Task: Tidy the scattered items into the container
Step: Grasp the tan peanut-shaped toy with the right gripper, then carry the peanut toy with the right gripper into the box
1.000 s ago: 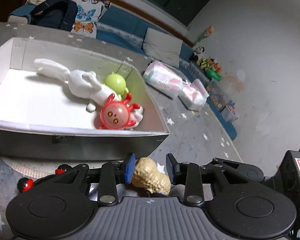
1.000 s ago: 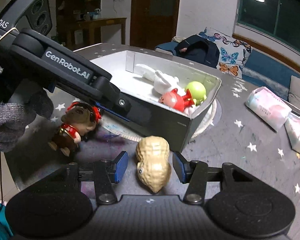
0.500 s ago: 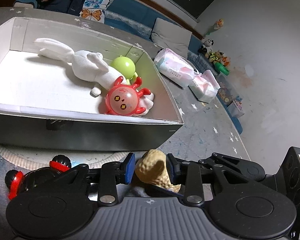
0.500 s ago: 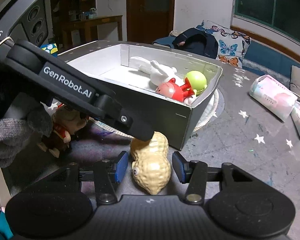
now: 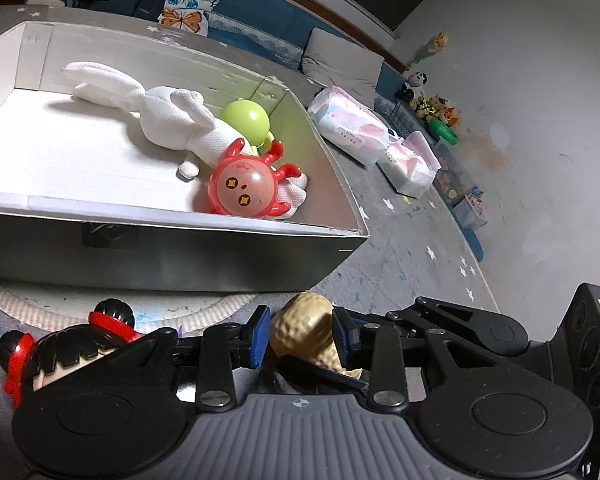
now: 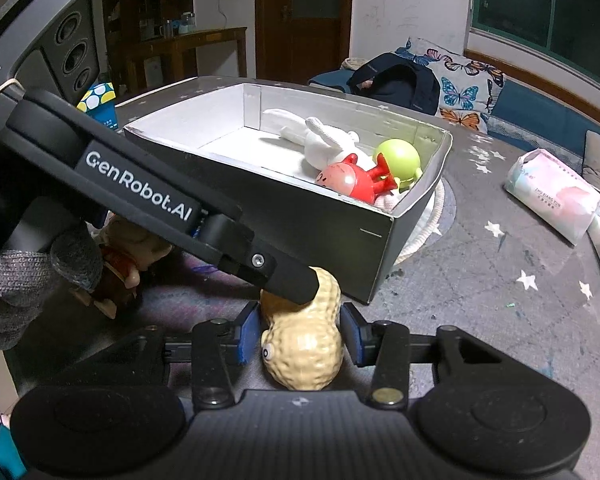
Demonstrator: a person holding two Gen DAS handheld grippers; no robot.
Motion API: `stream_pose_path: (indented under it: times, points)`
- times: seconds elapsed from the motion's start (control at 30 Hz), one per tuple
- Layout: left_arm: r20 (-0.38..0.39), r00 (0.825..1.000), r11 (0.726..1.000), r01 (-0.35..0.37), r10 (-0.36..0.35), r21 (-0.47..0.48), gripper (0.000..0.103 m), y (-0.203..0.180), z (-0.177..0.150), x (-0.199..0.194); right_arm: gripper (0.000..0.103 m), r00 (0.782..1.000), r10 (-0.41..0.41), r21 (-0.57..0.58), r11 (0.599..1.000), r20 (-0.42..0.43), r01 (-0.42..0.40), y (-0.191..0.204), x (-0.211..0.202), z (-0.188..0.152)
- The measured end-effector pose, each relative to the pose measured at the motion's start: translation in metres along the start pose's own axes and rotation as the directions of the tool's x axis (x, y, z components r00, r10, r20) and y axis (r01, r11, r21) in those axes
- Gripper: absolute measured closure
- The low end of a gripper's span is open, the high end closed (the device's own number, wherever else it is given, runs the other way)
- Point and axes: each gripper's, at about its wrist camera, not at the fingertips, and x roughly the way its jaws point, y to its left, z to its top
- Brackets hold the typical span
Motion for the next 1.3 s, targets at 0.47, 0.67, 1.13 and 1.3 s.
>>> stream_pose_path:
  times: [0.47,0.67,1.13,1.3]
  points:
    - [0.168,0.985,0.998,0.03,-0.038,0.054,0.069,-0.019,0.031,-0.065,0.06,0.991,-0.001,-0.085,0.996,0.137,0.013,0.013,-0.039,0.053]
    - [0.226,0.974,0.999,-0.016,0.009,0.028,0.069,0.001,0.066,-0.078,0.06,0.987,0.032,-0.125,0.992,0.155,-0.012,0.018,-0.015,0.099]
    - [0.169,0.979,0.987,-0.093,0.114,-0.127,0.069,0.094,0.12,-0.053,0.06,0.988,0.156,-0.066,0.986,0.009,-0.155,0.011,0.094,0.16]
    - [0.147,0.979,0.982,-0.119,0.14,-0.144,0.069,0.109,0.129,-0.044,0.06,0.986,0.164,-0.058,0.984,-0.036,-0.166,0.01,0.118,0.163]
